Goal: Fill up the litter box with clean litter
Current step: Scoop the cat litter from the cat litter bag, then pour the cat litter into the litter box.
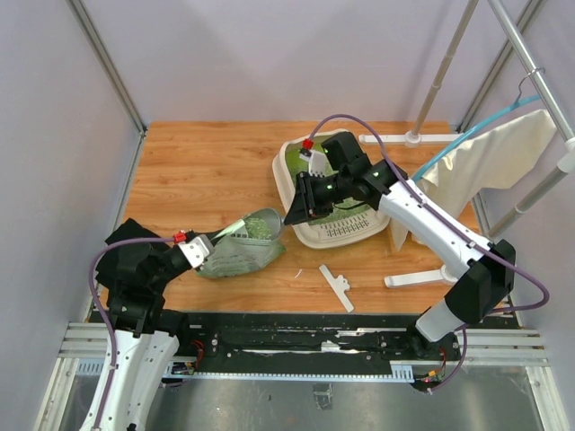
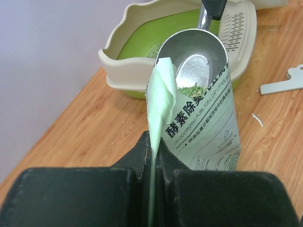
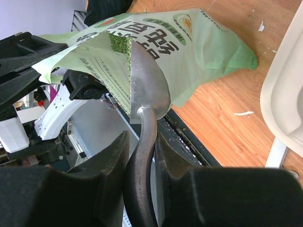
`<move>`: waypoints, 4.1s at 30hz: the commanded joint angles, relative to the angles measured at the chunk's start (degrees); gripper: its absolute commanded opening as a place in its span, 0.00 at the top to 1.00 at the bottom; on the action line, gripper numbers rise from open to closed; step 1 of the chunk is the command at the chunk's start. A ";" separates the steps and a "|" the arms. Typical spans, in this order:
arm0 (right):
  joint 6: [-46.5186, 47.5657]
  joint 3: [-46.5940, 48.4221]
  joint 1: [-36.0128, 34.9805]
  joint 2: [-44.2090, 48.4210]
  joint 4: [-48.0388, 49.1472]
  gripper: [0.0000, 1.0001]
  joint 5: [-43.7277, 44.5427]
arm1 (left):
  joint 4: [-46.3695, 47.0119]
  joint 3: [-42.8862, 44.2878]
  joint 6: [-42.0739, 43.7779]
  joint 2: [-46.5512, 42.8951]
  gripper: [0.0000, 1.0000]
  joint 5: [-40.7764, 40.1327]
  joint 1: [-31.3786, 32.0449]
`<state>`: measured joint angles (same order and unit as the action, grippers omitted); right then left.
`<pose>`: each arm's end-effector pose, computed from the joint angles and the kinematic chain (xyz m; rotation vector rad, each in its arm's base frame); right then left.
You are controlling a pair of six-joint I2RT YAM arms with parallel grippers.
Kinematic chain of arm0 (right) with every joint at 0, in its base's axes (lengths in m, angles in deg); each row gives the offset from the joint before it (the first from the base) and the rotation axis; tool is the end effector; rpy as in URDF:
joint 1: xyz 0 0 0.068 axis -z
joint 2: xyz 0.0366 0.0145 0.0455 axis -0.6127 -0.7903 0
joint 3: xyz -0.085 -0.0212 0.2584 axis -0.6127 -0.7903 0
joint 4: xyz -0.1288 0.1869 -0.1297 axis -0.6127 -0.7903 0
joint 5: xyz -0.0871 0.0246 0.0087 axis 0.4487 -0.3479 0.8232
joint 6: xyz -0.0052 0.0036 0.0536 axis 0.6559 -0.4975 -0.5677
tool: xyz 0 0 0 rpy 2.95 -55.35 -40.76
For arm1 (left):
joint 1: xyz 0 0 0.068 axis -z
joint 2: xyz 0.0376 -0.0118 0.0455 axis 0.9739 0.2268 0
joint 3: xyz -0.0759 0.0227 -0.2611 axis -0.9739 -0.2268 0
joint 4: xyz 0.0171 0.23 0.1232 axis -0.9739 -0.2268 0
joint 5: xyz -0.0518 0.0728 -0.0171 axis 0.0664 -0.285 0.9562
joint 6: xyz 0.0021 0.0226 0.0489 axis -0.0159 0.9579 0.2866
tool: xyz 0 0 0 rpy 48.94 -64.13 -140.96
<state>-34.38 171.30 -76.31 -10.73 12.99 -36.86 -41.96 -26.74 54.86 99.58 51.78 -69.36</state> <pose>0.2525 0.2279 0.3603 -0.4962 2.4555 1.3183 0.0957 -0.0358 0.2909 1.0102 1.3021 -0.2662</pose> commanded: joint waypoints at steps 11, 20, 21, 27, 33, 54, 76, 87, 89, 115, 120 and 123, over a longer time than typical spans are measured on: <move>5.41 5.03 1.73 4.56 -5.65 0.99 10.31 | 9.33 3.99 1.71 0.38 0.99 0.34 0.06; 8.74 10.82 -2.31 1.04 -9.07 0.99 10.49 | 11.03 4.02 0.81 1.36 0.99 0.90 0.04; 9.60 11.83 -3.31 0.51 -10.27 0.99 12.99 | 11.08 4.05 0.89 1.43 1.00 0.98 0.07; 11.48 14.55 -4.76 -1.57 -13.22 0.99 17.87 | 11.62 4.21 0.92 2.02 1.00 1.10 0.03; 11.63 14.70 -4.73 -2.30 -13.42 0.99 18.03 | 11.63 4.23 1.24 2.30 1.00 0.91 0.10; -26.28 -16.95 11.08 5.05 36.91 0.99 -24.11 | 11.51 4.41 2.39 2.66 0.99 0.18 0.05; -21.96 -16.14 14.70 9.20 26.03 0.99 -19.71 | 11.84 4.58 3.12 2.25 0.99 -0.69 0.06; -22.39 -18.08 14.85 10.03 26.07 0.99 -20.61 | 14.02 3.96 2.49 0.65 0.99 -4.59 0.06; -22.57 -18.59 14.82 10.16 26.65 0.99 -21.26 | 14.85 3.79 1.89 0.58 1.00 -4.72 0.08; -30.61 -22.82 18.98 14.09 37.02 0.99 -20.86 | 14.71 3.54 0.72 -1.86 1.00 -7.01 0.03; -32.34 -24.19 21.38 16.42 37.56 0.99 -16.03 | 13.14 4.45 1.37 -1.98 1.00 -6.84 0.05; -35.30 -26.53 23.33 16.72 40.49 0.99 -14.36 | 12.12 4.98 1.95 -1.90 1.00 -6.53 0.04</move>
<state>-65.44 147.04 -55.65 4.11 47.85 -54.26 -40.96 -26.33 54.67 99.54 44.94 -69.29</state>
